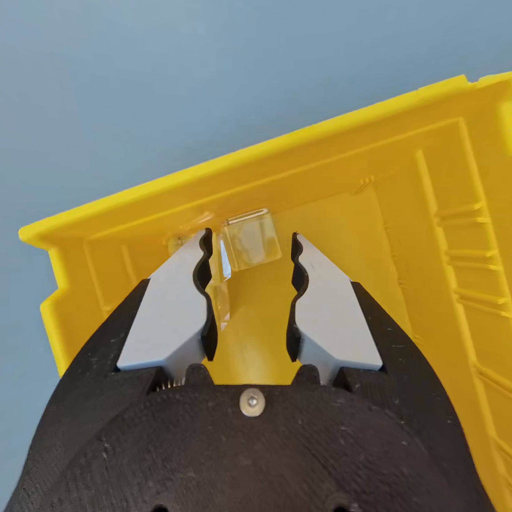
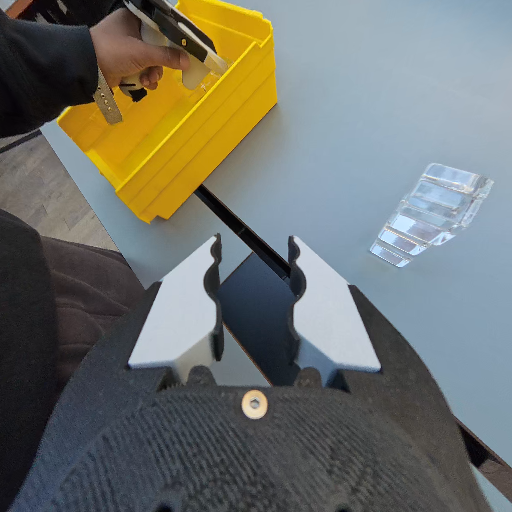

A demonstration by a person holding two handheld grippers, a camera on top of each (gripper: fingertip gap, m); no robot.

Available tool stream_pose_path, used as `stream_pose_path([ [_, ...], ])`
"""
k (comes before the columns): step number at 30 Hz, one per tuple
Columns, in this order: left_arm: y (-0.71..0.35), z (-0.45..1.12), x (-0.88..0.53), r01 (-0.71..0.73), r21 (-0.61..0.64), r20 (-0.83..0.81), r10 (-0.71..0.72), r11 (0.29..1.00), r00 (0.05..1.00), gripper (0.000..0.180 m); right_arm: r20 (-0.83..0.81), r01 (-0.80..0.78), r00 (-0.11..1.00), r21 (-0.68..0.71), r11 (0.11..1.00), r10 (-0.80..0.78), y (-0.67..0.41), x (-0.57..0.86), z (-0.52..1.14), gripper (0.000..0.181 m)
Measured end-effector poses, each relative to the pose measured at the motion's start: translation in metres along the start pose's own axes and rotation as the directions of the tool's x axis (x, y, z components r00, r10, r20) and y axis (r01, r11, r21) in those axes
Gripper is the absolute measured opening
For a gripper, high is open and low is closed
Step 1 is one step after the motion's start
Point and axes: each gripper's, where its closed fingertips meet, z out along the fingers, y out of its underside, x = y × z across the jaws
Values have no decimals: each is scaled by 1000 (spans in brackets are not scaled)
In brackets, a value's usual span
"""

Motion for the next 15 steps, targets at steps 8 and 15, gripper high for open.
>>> stream_pose_path([
  [8,31,15,23,22,-181,-141,-48,983,989,49,-60,-27,998,9,1000,27,-12,-18,14,47],
  [15,3,-21,33,4,34,-179,2,999,984,41,-87,-31,996,3,1000,31,-13,-16,12,47],
])
